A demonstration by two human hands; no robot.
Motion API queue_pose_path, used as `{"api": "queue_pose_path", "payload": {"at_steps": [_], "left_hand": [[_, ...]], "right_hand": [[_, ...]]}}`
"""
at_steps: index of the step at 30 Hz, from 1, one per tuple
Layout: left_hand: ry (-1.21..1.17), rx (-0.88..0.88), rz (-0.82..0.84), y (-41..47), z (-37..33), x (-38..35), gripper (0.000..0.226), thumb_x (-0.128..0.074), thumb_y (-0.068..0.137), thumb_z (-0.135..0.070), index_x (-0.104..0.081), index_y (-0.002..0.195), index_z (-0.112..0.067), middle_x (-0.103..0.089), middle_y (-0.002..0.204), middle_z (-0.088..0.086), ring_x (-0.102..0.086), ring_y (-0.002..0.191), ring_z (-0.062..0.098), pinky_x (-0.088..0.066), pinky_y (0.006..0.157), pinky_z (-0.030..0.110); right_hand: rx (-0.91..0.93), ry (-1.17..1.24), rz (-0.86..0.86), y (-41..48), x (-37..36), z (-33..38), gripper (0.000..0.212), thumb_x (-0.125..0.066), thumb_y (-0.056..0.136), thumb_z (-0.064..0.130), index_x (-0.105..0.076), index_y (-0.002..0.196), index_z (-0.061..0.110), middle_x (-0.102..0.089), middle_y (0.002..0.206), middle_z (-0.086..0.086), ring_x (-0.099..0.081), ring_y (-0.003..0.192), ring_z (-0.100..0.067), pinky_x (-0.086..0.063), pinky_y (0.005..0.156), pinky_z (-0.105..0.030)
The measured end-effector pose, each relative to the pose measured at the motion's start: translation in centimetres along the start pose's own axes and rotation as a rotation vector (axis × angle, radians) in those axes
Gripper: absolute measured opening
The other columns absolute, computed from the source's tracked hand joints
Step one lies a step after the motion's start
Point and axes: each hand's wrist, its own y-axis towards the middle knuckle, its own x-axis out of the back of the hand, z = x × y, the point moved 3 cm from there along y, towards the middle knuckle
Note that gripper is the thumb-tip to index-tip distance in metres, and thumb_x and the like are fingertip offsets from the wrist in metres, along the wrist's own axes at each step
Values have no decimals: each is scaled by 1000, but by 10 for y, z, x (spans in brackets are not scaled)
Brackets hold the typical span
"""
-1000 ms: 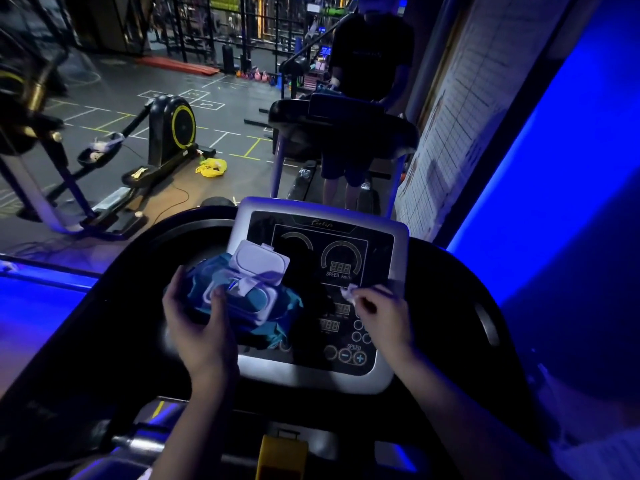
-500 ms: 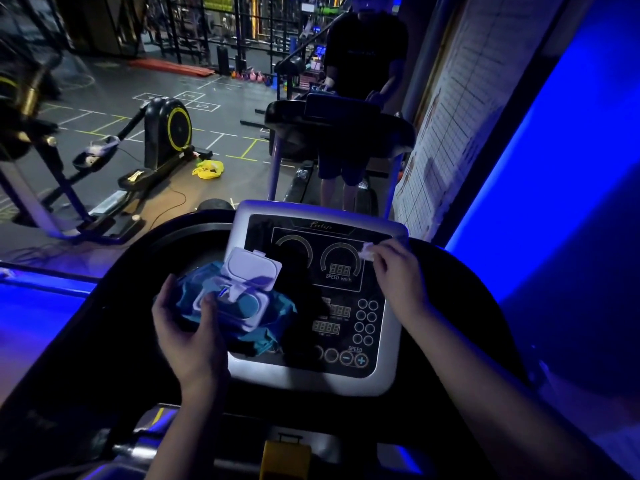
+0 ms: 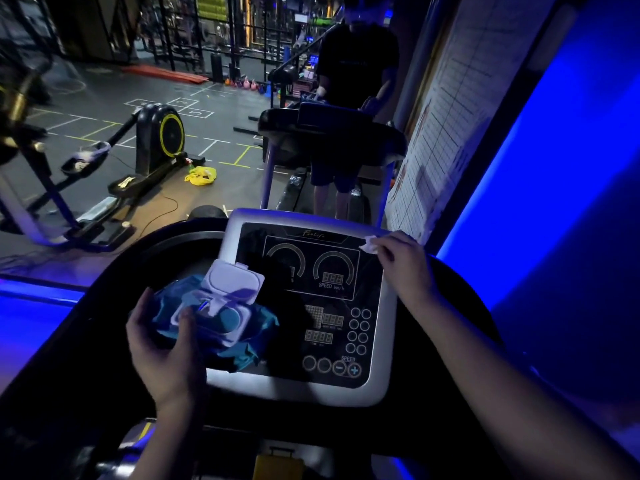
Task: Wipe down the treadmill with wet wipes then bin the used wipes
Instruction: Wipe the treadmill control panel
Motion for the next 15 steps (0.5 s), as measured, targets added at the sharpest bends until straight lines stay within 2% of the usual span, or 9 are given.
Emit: {"api": "queue_pose_path", "payload": {"at_steps": [4, 6, 8, 10, 12, 13, 15], "left_hand": [[0, -9, -15, 4, 3, 7, 54, -68, 99, 1, -51, 149, -9, -58, 140, 4, -58, 123, 9, -46, 109, 21], [11, 11, -21, 9, 9, 13, 53, -68, 98, 1, -53, 147, -13, -59, 140, 2, -59, 122, 8, -47, 108, 21], [1, 29, -22, 12, 14, 22, 53, -69, 96, -2, -55, 144, -21, -60, 139, -1, -60, 121, 7, -48, 110, 25], [-22, 55, -50, 16, 17, 31, 52, -68, 96, -3, -56, 143, -22, -60, 140, -1, -60, 122, 8, -48, 111, 28], [-26, 62, -84, 18, 17, 37, 51, -65, 98, 1, -55, 145, -17, -59, 140, 0, -60, 119, 6, -49, 109, 25], [-26, 62, -99, 19, 18, 39, 51, -64, 99, 1, -54, 146, -16, -60, 140, 0, -60, 117, 5, -49, 108, 24], [-28, 72, -122, 19, 18, 43, 53, -65, 98, -1, -54, 147, -16, -61, 139, -1, -62, 117, 4, -51, 109, 27]], "right_hand": [[109, 80, 198, -38, -17, 10, 18, -76, 82, -2, -79, 93, 12, -68, 90, 0, -66, 78, -13, -56, 74, -31], [179, 92, 371, -60, -29, 21, 18, -75, 85, 2, -80, 89, 18, -66, 90, 6, -65, 79, -9, -57, 73, -32], [211, 102, 454, -64, -36, 30, 18, -73, 85, 2, -80, 89, 18, -67, 90, 4, -64, 79, -8, -58, 74, -34], [165, 163, 365, -47, -31, 36, 15, -76, 83, 1, -80, 91, 13, -69, 90, 0, -65, 78, -9, -57, 75, -26], [73, 181, 165, -22, -18, 34, 15, -76, 82, 0, -79, 92, 11, -70, 92, -2, -65, 79, -9, -51, 77, -13], [34, 160, 97, -12, -13, 31, 15, -74, 83, 0, -79, 93, 10, -70, 95, -3, -66, 82, -9, -50, 79, -11], [-9, 101, 79, -4, -16, 22, 17, -71, 84, -1, -78, 97, 8, -69, 99, -4, -68, 86, -14, -50, 83, -15]]}}
